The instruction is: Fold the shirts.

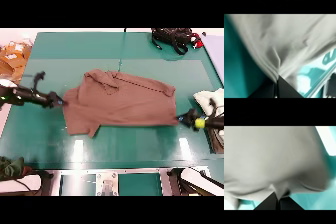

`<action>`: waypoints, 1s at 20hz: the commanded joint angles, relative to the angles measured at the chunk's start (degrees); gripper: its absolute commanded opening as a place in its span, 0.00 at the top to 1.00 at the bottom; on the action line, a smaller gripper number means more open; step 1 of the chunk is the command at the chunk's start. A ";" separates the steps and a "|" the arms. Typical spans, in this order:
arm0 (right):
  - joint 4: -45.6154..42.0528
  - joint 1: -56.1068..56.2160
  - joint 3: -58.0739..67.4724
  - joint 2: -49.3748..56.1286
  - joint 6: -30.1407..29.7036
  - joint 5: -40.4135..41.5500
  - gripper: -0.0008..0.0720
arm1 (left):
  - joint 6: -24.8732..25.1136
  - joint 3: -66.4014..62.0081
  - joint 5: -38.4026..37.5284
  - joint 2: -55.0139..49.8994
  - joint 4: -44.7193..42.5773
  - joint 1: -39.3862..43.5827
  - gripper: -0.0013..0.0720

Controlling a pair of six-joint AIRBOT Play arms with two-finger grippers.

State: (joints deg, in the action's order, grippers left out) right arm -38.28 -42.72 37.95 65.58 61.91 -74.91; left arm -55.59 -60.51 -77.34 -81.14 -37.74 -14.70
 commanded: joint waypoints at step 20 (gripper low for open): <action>19.63 -1.77 48.02 -28.30 2.08 16.33 0.96 | -11.89 -48.06 7.17 30.99 3.02 -0.04 0.95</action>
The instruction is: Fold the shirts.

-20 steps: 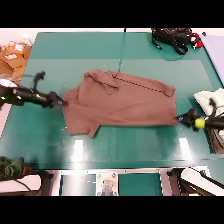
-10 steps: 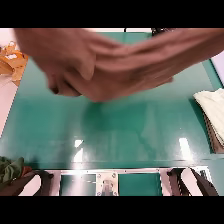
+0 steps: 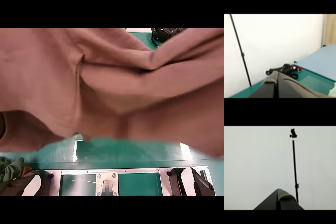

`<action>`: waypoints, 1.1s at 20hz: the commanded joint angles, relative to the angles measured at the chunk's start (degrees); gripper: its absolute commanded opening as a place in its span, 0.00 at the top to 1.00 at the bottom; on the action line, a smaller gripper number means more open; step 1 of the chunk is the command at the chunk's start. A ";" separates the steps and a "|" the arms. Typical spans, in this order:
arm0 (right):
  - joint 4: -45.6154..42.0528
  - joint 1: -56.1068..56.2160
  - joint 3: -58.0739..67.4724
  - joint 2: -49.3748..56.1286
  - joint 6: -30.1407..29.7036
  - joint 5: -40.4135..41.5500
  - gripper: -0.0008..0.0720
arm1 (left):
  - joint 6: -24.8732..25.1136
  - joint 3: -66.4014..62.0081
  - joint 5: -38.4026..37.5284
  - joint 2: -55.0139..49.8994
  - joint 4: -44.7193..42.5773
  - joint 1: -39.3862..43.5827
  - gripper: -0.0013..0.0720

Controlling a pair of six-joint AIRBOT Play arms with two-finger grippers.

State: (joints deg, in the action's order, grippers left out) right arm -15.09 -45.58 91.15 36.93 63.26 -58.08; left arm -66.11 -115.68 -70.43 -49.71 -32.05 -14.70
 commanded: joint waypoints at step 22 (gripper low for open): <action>-2.95 24.55 -4.46 66.55 -7.21 12.41 0.96 | 9.22 36.24 41.09 -41.20 6.38 12.09 0.95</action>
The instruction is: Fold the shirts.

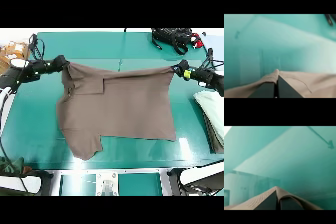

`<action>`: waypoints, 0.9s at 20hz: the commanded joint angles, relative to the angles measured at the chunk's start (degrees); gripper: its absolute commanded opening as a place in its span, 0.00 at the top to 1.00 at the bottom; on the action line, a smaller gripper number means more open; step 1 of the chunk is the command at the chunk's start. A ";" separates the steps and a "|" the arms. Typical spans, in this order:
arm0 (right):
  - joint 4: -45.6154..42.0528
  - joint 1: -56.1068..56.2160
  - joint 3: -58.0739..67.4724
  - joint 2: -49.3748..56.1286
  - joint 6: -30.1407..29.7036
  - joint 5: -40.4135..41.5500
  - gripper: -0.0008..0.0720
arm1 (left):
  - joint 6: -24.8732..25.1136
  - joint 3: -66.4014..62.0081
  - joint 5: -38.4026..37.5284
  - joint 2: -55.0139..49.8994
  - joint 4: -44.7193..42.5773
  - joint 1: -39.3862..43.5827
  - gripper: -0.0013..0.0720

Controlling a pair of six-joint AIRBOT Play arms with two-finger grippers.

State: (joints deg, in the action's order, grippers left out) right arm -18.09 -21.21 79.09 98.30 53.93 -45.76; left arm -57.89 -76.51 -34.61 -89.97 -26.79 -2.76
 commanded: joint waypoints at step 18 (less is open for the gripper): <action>-31.95 -0.35 11.39 8.57 12.00 -24.39 0.96 | -8.33 -5.92 -21.79 -6.47 -26.23 -0.57 0.95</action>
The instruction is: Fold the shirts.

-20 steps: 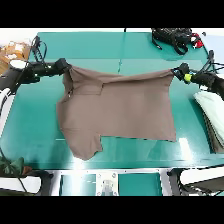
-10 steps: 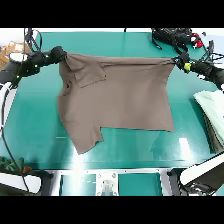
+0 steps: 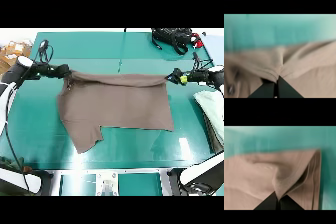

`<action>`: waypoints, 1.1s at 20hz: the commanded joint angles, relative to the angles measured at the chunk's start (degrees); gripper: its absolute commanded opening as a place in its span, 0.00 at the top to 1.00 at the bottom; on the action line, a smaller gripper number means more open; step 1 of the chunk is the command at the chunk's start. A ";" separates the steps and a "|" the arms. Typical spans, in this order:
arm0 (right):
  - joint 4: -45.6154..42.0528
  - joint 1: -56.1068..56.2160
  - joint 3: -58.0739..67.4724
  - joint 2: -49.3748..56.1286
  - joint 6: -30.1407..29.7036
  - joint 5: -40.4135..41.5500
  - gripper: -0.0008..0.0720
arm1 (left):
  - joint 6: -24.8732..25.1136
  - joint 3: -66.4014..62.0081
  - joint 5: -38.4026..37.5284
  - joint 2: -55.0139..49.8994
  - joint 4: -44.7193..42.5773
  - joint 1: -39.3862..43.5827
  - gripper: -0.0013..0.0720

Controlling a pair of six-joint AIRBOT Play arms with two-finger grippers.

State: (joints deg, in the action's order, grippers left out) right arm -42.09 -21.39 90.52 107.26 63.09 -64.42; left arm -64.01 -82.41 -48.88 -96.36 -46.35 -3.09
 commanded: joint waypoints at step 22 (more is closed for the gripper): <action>-24.61 -5.38 0.50 -5.64 18.18 -23.12 0.85 | -15.52 -0.17 -44.04 -0.24 -14.78 -4.35 0.91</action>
State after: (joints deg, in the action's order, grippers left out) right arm -62.54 -24.97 91.57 104.01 77.25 -81.14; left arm -76.03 -82.41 -80.40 -96.77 -60.05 -5.87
